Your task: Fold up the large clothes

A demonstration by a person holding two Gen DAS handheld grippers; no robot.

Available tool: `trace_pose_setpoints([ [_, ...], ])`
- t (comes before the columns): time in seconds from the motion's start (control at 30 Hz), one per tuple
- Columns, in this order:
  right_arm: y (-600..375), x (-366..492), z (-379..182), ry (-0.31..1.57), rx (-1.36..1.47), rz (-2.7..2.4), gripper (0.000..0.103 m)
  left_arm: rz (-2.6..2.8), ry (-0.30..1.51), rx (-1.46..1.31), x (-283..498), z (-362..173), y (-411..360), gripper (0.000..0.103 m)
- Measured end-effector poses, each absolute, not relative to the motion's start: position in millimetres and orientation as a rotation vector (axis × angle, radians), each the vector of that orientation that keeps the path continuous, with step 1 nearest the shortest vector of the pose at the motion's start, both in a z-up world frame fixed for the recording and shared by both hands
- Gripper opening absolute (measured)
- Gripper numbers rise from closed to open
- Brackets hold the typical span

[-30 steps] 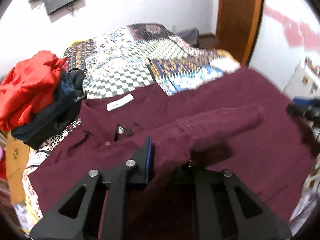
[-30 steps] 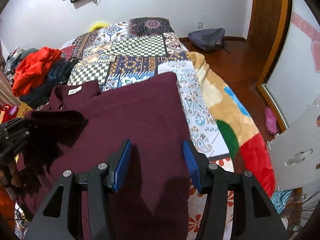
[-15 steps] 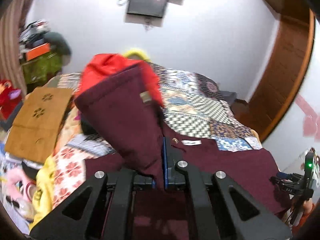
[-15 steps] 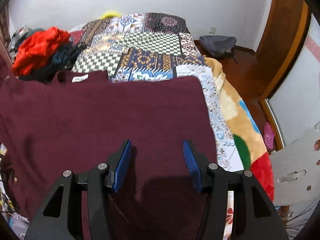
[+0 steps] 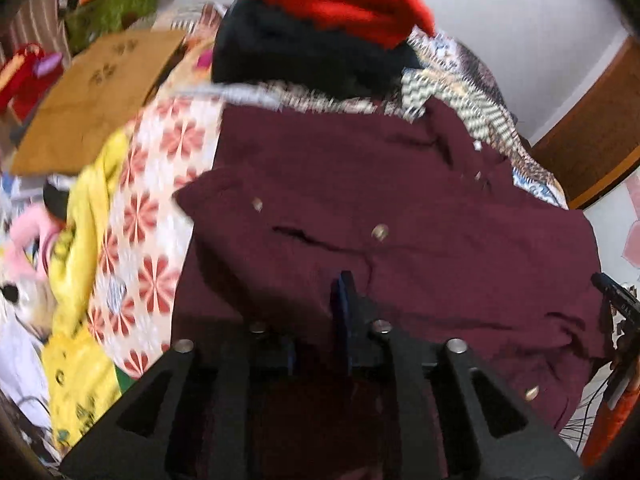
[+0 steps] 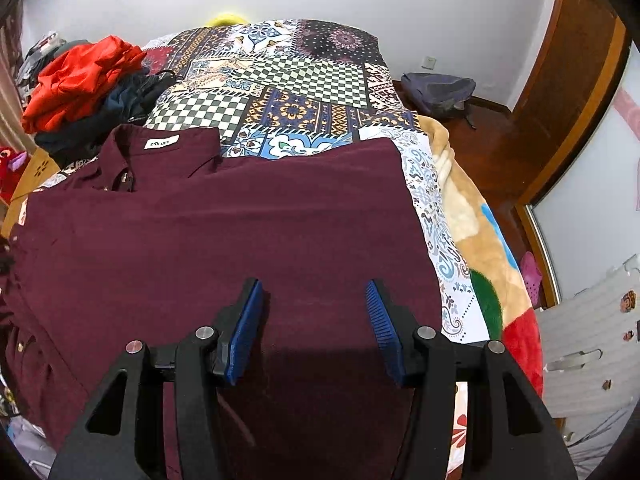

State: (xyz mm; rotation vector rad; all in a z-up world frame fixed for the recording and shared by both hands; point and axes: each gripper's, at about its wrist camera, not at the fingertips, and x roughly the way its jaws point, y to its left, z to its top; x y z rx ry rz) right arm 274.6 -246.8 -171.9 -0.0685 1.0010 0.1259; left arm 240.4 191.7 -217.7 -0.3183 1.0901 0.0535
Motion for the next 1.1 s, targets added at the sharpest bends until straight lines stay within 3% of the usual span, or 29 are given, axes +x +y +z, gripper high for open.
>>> trace_pose_setpoints([
  [0.03, -247.1, 274.0, -171.0, 1.002, -0.067, 0.126, 0.050, 0.084, 1.093, -0.303, 237.6, -218.4, 193.3, 0.043],
  [0.13, -247.0, 273.4, -168.6, 1.004, -0.064, 0.133, 0.050, 0.147, 1.062, -0.274, 225.7, -212.3, 202.5, 0.053],
  [0.63, -283.7, 299.5, -133.3, 0.957, 0.080, 0.155, 0.050, 0.136, 0.979, -0.319, 264.9, -173.9, 261.6, 0.060],
  [1.1, -314.6, 364.3, -187.9, 1.152, 0.279, 0.226, 0.050, 0.062, 1.157, -0.486, 340.5, -254.2, 282.5, 0.060],
])
